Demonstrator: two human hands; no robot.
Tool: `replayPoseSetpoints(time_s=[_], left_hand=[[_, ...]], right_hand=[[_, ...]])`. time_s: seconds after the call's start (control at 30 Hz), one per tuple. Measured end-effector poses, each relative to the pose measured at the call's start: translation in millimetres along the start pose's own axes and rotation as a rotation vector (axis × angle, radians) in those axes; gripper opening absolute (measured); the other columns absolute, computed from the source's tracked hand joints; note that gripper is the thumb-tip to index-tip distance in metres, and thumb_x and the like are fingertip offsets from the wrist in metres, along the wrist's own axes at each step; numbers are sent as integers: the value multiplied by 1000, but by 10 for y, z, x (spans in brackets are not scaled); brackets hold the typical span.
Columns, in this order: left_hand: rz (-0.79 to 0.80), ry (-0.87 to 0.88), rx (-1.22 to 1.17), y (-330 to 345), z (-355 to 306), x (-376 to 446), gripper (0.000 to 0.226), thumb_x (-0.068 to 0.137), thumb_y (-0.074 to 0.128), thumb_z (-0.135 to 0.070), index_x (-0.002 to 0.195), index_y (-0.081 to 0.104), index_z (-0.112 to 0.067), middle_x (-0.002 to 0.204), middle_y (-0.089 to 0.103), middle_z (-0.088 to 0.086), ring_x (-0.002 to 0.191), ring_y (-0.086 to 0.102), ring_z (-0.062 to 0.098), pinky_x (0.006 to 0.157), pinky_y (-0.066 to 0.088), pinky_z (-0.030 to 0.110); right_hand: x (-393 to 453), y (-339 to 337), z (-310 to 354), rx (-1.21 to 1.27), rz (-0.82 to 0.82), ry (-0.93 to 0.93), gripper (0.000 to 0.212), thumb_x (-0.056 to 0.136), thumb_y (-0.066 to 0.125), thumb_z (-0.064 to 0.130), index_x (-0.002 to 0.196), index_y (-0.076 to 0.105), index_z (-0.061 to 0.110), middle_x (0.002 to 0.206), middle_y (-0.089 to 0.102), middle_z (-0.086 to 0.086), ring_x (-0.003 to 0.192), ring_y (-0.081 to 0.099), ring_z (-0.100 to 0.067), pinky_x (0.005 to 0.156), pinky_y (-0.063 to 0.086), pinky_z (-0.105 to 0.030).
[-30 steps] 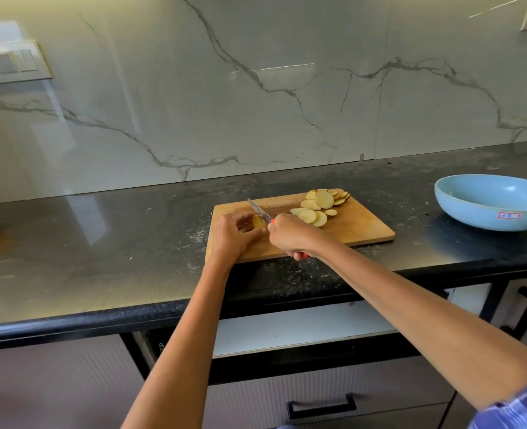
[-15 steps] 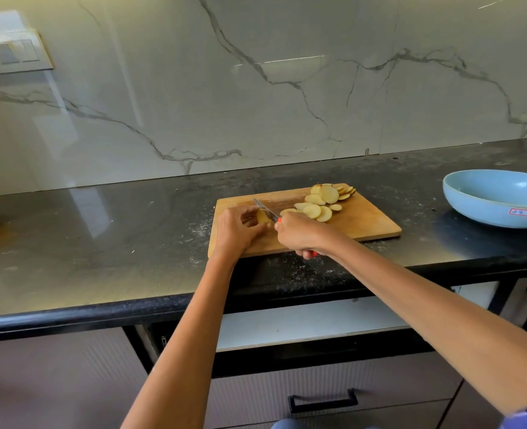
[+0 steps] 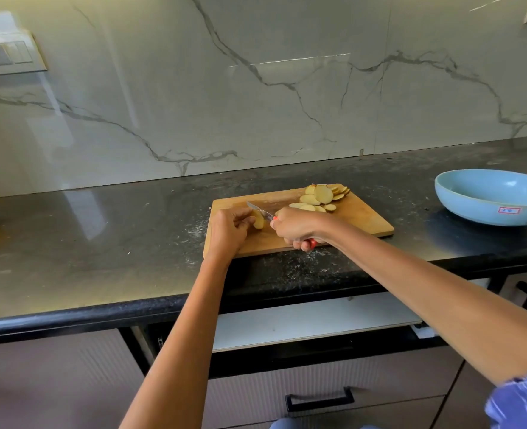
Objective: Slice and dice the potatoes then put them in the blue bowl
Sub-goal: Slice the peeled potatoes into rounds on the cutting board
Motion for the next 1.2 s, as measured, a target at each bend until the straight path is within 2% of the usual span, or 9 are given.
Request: replayPoseSetpoints(time_s=[0.17, 0.27, 0.33, 0.4, 0.47, 0.63, 0.73, 0.93, 1.2], left_hand=[[9, -15, 16, 21, 16, -3, 19, 84, 62, -2, 100, 73, -7, 89, 71, 8, 80, 58, 13, 81, 50, 30], [43, -34, -16, 45, 28, 5, 22, 80, 65, 4, 102, 70, 0, 91, 69, 9, 83, 57, 11, 70, 44, 6], [77, -75, -76, 74, 67, -1, 33, 76, 67, 8, 109, 66, 3, 102, 68, 13, 91, 59, 11, 68, 41, -1], [96, -102, -111, 85, 103, -3, 46, 74, 70, 8, 118, 61, 1, 112, 64, 11, 100, 60, 13, 75, 42, 3], [53, -74, -65, 48, 97, 4, 50, 70, 74, 5, 118, 62, -4, 104, 63, 1, 99, 60, 12, 74, 41, 4], [-70, 9, 7, -44, 42, 7, 30, 65, 76, 3, 93, 71, -8, 84, 69, 2, 81, 68, 19, 78, 55, 30], [-59, 50, 32, -21, -3, -3, 26, 66, 73, 5, 87, 72, -12, 76, 68, -4, 74, 66, 13, 76, 56, 31], [-89, 43, 10, -35, 41, 3, 26, 66, 70, 10, 77, 69, -13, 71, 68, -3, 67, 66, 12, 72, 57, 32], [-74, 43, 14, -21, 85, 17, 23, 65, 74, 8, 77, 68, -11, 74, 68, 2, 69, 66, 16, 73, 57, 35]], right_hand=[[-4, 5, -23, -8, 6, -1, 39, 100, 26, 11, 139, 28, 7, 69, 37, -3, 47, 28, -7, 33, 24, -14], [-23, 15, -47, 18, 0, 1, 38, 101, 28, 14, 138, 28, 7, 69, 37, -2, 47, 28, -6, 32, 24, -14], [-15, 14, -36, 14, -15, -8, 37, 100, 27, 12, 137, 30, 7, 69, 37, -2, 48, 28, -7, 33, 24, -14], [-9, 12, -23, 20, -19, -23, 38, 100, 27, 13, 138, 30, 7, 70, 37, -3, 48, 28, -7, 33, 23, -14], [-16, -4, -30, 25, -24, -41, 39, 101, 26, 14, 139, 30, 6, 70, 38, -3, 49, 29, -7, 33, 23, -14], [-53, 17, -26, -139, -110, -75, 34, 100, 28, 10, 127, 45, -1, 68, 48, -9, 41, 36, -11, 34, 29, -18], [-69, 29, 3, -225, -149, -96, 31, 98, 30, 6, 115, 52, -8, 61, 51, -14, 34, 39, -14, 31, 30, -17], [-106, 71, 38, -199, -120, -84, 42, 96, 30, 3, 137, 41, 1, 67, 49, -12, 37, 37, -12, 32, 29, -18], [-74, 96, 76, -218, -110, -66, 40, 96, 30, 3, 133, 42, 0, 68, 50, -12, 39, 36, -12, 31, 28, -16]])
Point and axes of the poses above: each hand's wrist, its own x-axis towards the middle knuckle, its own y-axis out of the palm, z = x × y, the point moved 7 cm from there along x, towards the middle knuckle
